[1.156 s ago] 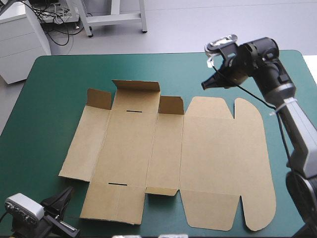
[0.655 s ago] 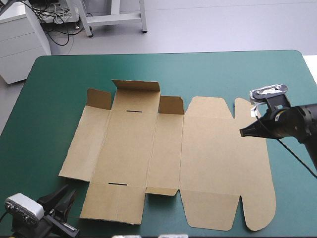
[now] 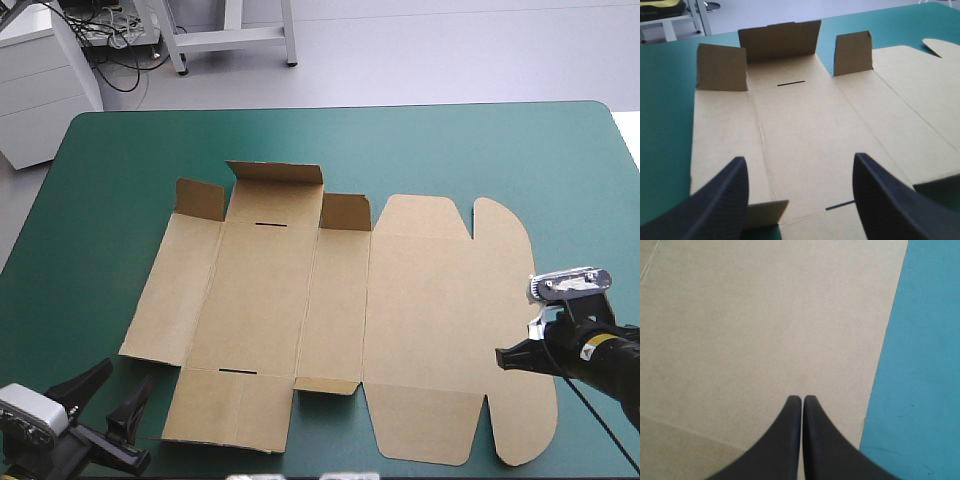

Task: Fold the box

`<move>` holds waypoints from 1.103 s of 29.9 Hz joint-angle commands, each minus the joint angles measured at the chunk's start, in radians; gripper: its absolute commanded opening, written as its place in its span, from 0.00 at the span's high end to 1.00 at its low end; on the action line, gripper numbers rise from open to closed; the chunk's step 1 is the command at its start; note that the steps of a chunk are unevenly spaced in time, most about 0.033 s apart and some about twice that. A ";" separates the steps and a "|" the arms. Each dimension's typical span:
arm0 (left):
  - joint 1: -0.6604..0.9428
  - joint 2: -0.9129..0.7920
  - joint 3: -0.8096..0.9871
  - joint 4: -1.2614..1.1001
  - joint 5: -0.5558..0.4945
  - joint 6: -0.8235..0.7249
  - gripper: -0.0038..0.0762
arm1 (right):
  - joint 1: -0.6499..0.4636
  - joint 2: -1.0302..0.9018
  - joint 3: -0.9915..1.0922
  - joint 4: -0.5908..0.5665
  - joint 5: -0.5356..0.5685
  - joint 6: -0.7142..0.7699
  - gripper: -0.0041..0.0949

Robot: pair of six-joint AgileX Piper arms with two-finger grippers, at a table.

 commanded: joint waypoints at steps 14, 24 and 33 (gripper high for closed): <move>-0.002 0.591 -0.501 0.537 0.160 -0.295 0.53 | -0.007 -0.064 -0.023 0.038 0.051 -0.013 0.96; -0.002 0.878 -0.631 0.680 0.462 -0.328 0.45 | -0.007 -0.064 -0.022 0.052 0.062 -0.025 0.96; 0.112 1.068 -0.635 0.728 0.467 -0.285 0.42 | -0.007 -0.064 -0.022 0.056 0.075 -0.027 0.96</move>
